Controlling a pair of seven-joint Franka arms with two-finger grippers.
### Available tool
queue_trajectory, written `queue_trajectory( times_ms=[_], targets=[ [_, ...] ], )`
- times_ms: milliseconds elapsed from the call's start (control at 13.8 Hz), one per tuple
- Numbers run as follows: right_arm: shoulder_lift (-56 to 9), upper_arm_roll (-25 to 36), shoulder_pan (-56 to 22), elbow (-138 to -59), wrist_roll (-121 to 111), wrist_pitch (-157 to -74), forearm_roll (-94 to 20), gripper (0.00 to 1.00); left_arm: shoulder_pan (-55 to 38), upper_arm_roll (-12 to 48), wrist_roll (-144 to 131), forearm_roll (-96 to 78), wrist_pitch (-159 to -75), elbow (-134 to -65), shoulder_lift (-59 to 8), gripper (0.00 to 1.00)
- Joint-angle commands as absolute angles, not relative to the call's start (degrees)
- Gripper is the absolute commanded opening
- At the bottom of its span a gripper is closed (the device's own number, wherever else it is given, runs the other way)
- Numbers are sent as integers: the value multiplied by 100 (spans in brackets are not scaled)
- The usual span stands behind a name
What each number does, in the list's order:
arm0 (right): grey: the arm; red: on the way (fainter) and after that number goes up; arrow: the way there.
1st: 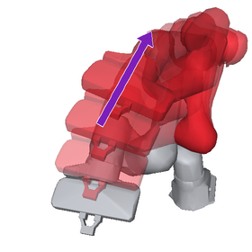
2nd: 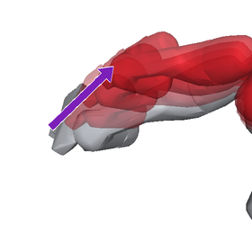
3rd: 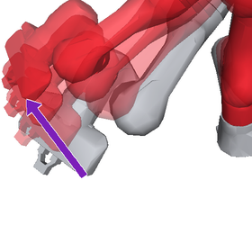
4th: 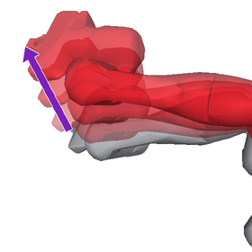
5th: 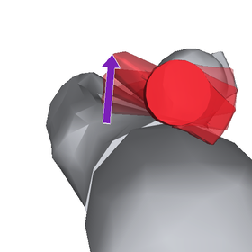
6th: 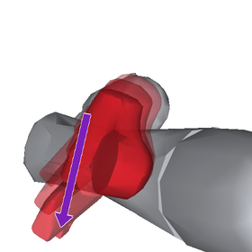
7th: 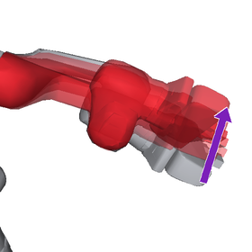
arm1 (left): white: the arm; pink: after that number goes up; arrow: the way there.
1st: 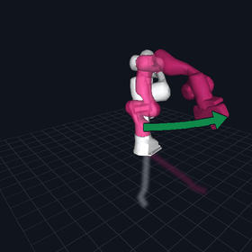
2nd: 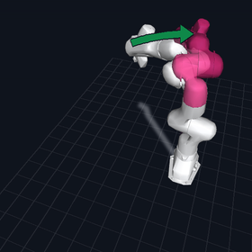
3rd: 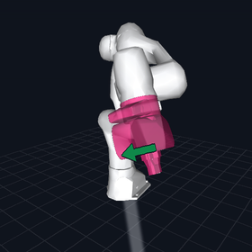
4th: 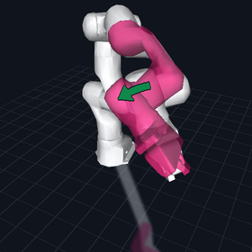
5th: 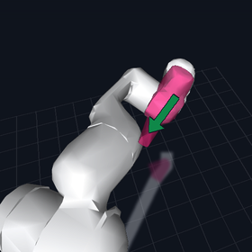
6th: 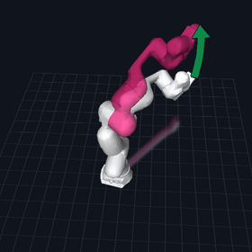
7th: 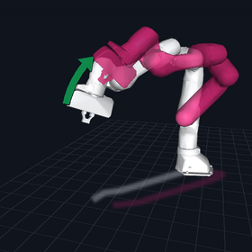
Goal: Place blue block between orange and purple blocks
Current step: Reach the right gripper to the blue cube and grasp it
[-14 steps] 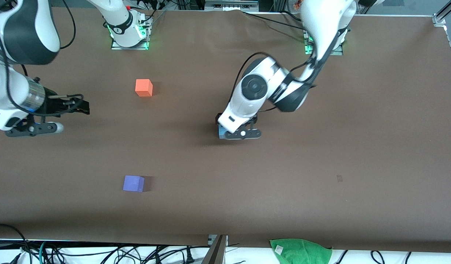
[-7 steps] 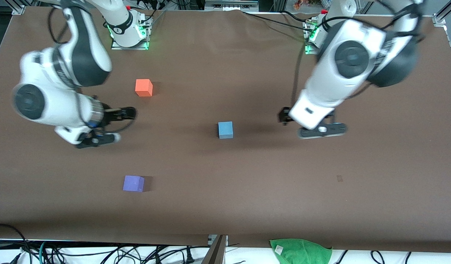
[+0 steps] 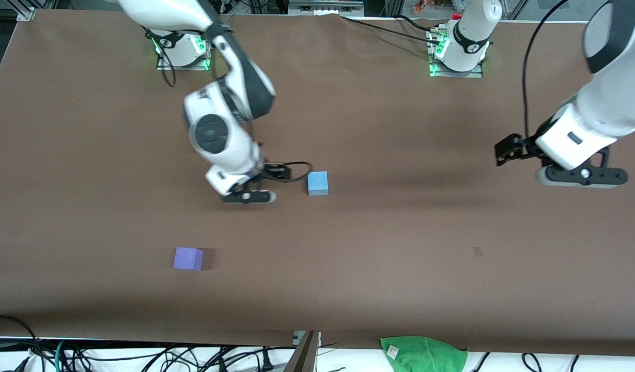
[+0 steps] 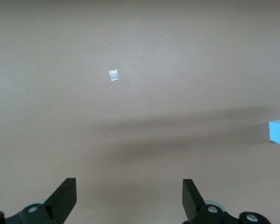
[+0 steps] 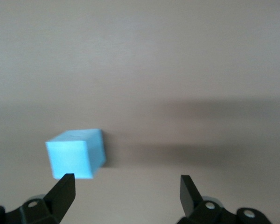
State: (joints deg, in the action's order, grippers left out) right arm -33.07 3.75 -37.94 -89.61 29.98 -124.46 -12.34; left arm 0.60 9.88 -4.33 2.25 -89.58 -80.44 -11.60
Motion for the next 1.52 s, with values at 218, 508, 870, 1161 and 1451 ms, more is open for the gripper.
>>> queue_trajectory(
  times_ms=[218, 508, 870, 1161, 1451],
  targets=[
    [-4095, 448, -4578, -8859, 3454, -13490, -1275, 99, 88, 598, -9, 176, -8912, -9218, 157, 100],
    [-4368, 457, -4807, -8771, 3577, -13877, -1231, 100, -334, 9, 481, 0, -8921, -9430, 176, 100],
    [-4658, 457, -4860, -8771, 3577, -14361, -1161, 99, -308, 0, 448, 0, -8921, -9633, 159, 100],
    [-4632, 483, -4834, -8771, 3437, -14353, -1002, 46, -273, -26, 431, -9, -8912, -9606, 123, 100],
    [-4361, 501, -4291, -8771, 2780, -13749, -993, 0, -229, -35, 422, -9, -8886, -9606, 123, 100]
  ],
)
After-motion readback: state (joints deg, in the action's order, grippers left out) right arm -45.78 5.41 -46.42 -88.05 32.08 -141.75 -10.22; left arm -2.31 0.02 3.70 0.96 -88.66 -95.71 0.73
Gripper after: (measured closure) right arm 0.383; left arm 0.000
